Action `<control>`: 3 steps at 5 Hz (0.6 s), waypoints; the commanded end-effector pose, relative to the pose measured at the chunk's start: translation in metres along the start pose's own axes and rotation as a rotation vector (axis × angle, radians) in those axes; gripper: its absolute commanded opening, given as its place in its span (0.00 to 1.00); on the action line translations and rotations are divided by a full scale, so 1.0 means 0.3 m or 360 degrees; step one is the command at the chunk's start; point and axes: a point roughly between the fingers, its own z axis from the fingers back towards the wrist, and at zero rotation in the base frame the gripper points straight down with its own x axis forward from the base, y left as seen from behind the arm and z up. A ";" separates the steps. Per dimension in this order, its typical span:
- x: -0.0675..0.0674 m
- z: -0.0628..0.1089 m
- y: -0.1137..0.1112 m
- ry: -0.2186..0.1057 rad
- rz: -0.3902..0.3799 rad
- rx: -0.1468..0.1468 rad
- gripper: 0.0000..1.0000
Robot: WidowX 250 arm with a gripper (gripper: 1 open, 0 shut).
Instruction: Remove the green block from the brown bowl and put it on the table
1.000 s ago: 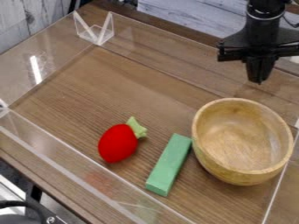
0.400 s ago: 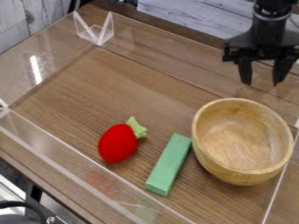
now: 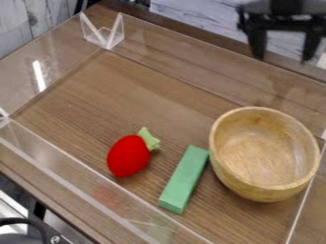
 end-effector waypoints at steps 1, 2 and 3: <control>0.086 0.086 0.038 -0.0125 -0.0145 -0.0047 1.00; 0.082 0.079 0.017 -0.0139 -0.0156 -0.0033 1.00; 0.068 0.072 -0.003 -0.0145 -0.0168 -0.0018 1.00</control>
